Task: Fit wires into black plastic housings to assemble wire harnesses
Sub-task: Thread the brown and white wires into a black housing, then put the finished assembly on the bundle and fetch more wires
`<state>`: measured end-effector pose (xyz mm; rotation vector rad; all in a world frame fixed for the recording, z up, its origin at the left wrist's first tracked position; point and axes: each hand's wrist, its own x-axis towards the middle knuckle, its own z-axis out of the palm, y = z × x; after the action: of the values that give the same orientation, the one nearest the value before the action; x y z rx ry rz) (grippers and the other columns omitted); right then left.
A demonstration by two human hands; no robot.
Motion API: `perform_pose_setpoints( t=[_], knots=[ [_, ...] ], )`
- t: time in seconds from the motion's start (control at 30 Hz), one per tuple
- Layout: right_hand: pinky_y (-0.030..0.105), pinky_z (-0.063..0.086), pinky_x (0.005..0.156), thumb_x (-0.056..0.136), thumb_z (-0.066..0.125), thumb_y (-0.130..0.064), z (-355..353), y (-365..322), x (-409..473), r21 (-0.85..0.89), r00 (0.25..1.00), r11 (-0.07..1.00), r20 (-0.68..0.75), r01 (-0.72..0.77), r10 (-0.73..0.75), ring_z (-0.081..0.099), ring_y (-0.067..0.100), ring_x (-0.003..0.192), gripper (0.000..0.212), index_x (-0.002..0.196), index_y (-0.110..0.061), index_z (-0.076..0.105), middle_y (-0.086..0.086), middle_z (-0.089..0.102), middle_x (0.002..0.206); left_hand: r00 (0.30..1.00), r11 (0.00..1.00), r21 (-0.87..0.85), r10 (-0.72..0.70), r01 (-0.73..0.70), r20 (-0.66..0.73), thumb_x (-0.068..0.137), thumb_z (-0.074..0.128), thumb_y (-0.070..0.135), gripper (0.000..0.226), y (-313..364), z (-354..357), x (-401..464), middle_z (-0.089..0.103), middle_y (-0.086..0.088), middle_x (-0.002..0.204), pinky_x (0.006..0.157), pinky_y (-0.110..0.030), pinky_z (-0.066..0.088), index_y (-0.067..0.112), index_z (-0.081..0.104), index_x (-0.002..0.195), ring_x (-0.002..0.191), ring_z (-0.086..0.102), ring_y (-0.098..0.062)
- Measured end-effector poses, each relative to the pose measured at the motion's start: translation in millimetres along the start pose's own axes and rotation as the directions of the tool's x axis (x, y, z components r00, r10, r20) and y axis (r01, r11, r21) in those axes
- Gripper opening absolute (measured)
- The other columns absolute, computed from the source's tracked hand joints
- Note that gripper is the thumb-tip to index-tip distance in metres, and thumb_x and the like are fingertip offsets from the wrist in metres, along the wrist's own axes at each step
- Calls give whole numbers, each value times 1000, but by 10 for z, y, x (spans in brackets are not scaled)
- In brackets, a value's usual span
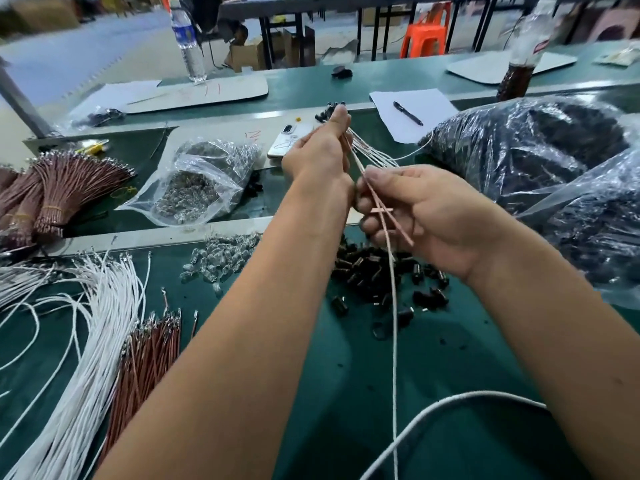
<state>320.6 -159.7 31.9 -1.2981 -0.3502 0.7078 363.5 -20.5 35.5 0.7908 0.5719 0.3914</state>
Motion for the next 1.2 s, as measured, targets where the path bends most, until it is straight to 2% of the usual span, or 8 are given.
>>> perform_pose_setpoints(
  t=[0.1, 0.27, 0.47, 0.53, 0.63, 0.87, 1.07, 1.2],
  knots=[
    [17, 38, 41, 108, 49, -14, -128, -214, 369, -72, 999, 997, -47, -6, 3, 47, 10, 47, 25, 86, -8, 59, 4, 58, 66, 999, 990, 135, -32, 32, -5, 87, 79, 28, 43, 31, 142, 328, 65, -7, 92, 50, -24, 44, 0, 68, 118, 58, 52, -15],
    [15, 28, 35, 111, 40, -8, -441, -516, 1386, -385, 973, 921, -229, -61, -31, 38, 7, 41, 33, 79, -14, 50, 3, 47, 62, 985, 973, 218, -108, 77, 137, 100, 60, 32, 24, -99, 307, 689, 65, -2, 76, 57, -24, 43, 14, 62, 84, 53, 56, -14],
    [28, 43, 40, 105, 50, -1, -780, -665, 2588, -773, 913, 628, -318, -94, -256, 51, 22, 49, 26, 81, -7, 56, 19, 61, 74, 981, 945, 300, -164, 126, 106, 103, 54, 37, 28, -307, 357, 1099, 67, -14, 95, 59, -25, 54, 10, 62, 103, 75, 64, -25],
    [38, 54, 51, 105, 52, -3, -850, -609, 2876, -811, 890, 574, -340, -113, -305, 61, 29, 56, 14, 95, -5, 61, 24, 69, 88, 988, 944, 313, -131, 101, 78, 103, 55, 34, 27, -368, 362, 1230, 65, -17, 97, 65, -29, 56, 7, 61, 101, 78, 64, -26],
    [43, 59, 88, 101, 57, -7, -954, -411, 3189, -880, 878, 429, -359, -205, -316, 71, 39, 100, 18, 111, 3, 68, 25, 72, 112, 998, 914, 402, -61, 49, 16, 100, 58, 30, 22, -441, 338, 1372, 71, -17, 99, 82, -37, 61, 10, 63, 93, 75, 65, -26],
    [41, 53, 102, 91, 57, -6, -930, -211, 2937, -957, 880, 179, -282, -228, -383, 64, 35, 117, 29, 116, -2, 72, 18, 70, 123, 998, 855, 516, 66, -48, -16, 99, 57, 23, 13, -356, 82, 1340, 75, -7, 93, 87, -43, 61, 15, 62, 90, 70, 70, -21],
    [28, 50, 85, 90, 66, -15, -592, -148, 1950, -988, 907, 145, -103, -47, -409, 68, 27, 99, 16, 95, -13, 81, 9, 76, 100, 982, 844, 504, 182, -184, 53, 98, 59, 14, 16, -241, -238, 762, 75, -9, 88, 64, -29, 57, 13, 65, 83, 77, 71, -19],
    [24, 47, 79, 89, 75, -20, -303, -15, 1203, -994, 985, 57, 86, 96, -147, 68, 15, 84, 7, 93, -22, 80, -9, 69, 81, 955, 573, 783, 285, -241, 85, 87, 60, 11, 17, -244, -599, 383, 75, -3, 84, 86, -45, 59, 19, 70, 77, 92, 71, -29]
  ],
)
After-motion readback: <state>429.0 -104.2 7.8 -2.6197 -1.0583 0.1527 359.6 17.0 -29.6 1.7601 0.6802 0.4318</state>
